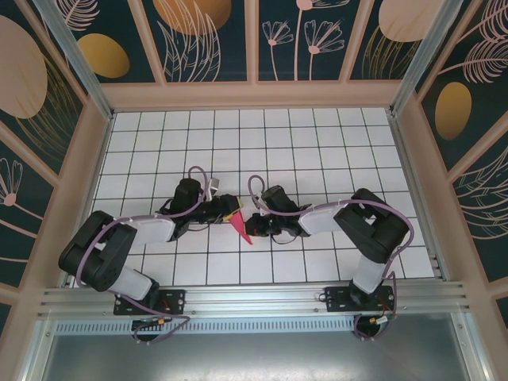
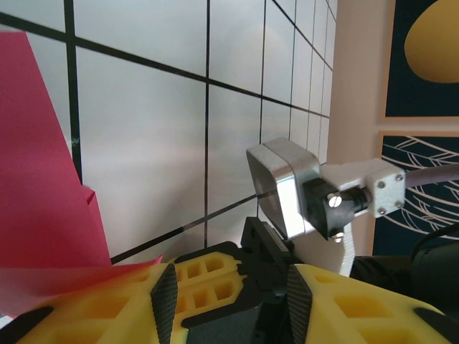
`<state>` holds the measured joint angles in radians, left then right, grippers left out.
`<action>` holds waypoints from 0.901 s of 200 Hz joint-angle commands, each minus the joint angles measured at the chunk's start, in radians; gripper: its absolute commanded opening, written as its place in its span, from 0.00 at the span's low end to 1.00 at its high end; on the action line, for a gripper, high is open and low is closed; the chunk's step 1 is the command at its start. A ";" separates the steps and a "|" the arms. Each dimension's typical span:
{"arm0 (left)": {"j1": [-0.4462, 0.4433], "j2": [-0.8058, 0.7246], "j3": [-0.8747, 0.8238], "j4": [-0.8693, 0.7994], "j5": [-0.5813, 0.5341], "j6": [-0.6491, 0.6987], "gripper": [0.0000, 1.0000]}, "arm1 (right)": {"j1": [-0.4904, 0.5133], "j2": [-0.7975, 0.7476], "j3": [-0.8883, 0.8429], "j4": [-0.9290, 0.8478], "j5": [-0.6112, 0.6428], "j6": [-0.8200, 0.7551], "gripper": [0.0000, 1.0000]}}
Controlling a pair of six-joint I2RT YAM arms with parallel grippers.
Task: Fold a paper plane with a square sheet of paper (pick it up from the middle)
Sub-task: Fold the wing for the fifth time at the center of the table.
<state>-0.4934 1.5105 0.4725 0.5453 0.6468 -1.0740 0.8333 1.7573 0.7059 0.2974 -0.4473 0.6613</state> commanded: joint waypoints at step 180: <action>-0.012 0.125 -0.001 -0.108 -0.194 0.120 0.42 | 0.007 -0.068 0.018 -0.093 0.002 -0.024 0.14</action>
<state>-0.5064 1.6329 0.4736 0.5346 0.5152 -1.0039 0.8349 1.7428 0.7155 0.2691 -0.4503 0.6533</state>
